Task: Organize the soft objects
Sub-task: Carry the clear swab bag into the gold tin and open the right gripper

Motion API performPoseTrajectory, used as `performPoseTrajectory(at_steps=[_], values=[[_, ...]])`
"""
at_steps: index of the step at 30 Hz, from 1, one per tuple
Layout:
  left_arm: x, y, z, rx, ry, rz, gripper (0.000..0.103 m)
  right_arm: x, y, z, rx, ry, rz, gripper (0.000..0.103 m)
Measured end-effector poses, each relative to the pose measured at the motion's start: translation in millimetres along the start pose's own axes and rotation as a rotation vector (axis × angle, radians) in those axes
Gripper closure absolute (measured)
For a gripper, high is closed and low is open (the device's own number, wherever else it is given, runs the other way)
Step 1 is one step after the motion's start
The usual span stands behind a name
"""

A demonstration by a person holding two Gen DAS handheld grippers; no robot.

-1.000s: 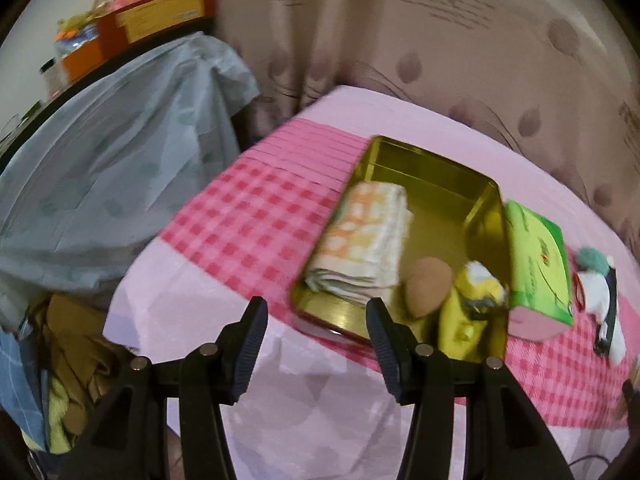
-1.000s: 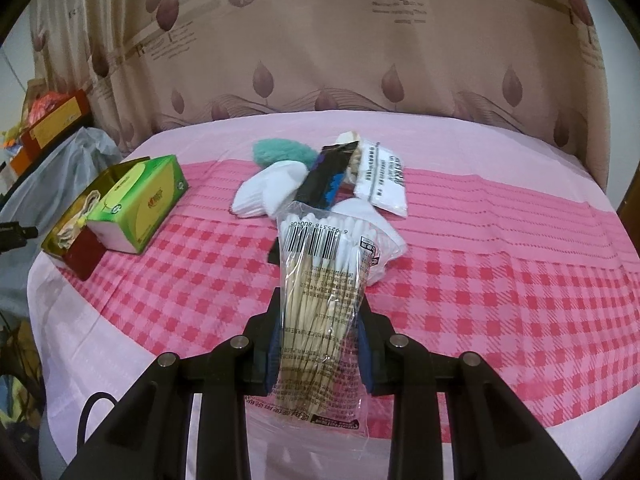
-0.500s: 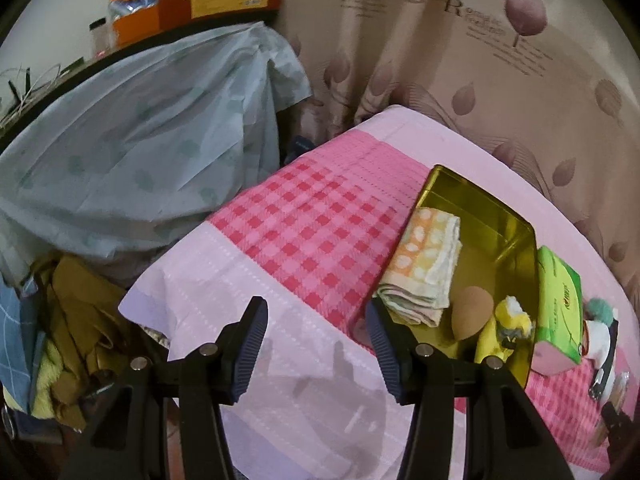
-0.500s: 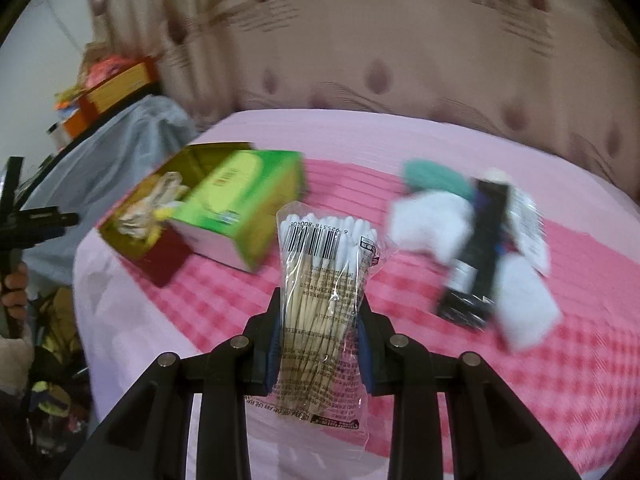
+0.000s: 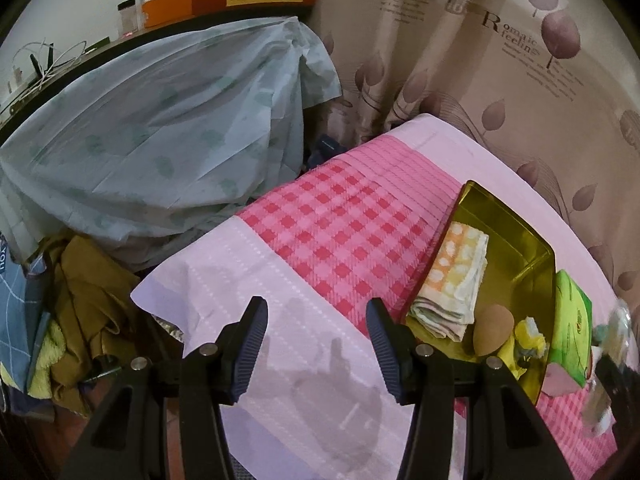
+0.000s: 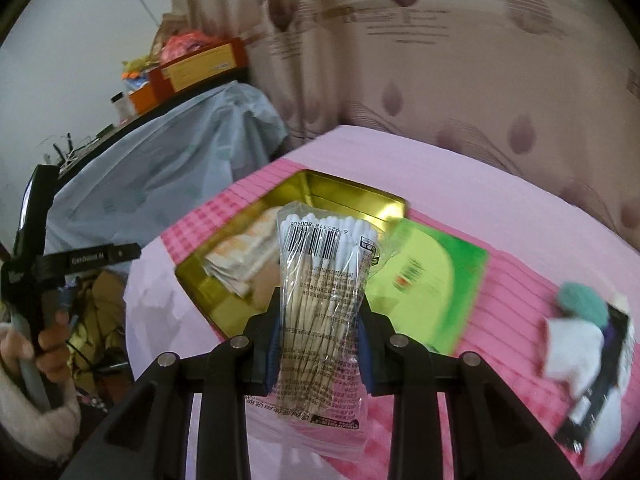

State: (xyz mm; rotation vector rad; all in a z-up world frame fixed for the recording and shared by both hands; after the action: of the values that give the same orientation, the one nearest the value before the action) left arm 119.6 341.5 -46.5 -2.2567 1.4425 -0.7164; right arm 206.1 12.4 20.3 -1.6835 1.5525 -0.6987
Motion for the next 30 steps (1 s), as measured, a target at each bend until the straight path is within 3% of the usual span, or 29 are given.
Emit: performPoseTrajectory(at_steps=[7, 22, 24, 25, 30], values=[[-3.2, -0.8, 0.9, 0.000, 0.005, -0.015, 0.051, -33.0, -20.7, 39.4, -0.025, -0.027, -0.040, 0.075], [-1.3, 1.4, 4.7, -0.003, 0.011, 0.000, 0.051, -43.1, -36.8, 102.8, -0.100, 0.021, -0.070, 0.070], [0.9, 0.5, 3.9, -0.001, 0.009, 0.009, 0.051, -42.2, -36.5, 104.6, -0.101, 0.026, -0.068, 0.050], [1.6, 0.7, 3.7, -0.001, 0.008, 0.013, 0.051, -41.5, -36.1, 103.9, -0.096, 0.033, -0.065, 0.045], [4.0, 0.5, 4.4, -0.002, 0.004, 0.016, 0.051, -38.5, -36.0, 91.5, -0.063, 0.028, -0.061, 0.043]])
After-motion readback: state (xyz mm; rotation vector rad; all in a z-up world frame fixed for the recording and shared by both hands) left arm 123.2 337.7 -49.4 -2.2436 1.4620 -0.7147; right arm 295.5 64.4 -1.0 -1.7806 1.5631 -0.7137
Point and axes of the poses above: each gripper's, at about its wrist camera, not at the fingertips, and z roughly the way its jaws point, x to its right, y to its underside, the point moved 4 cm from there along z, roughly the way its jaws point, and after that the axes turned 9 degrees about y, right-handed, at the moved point
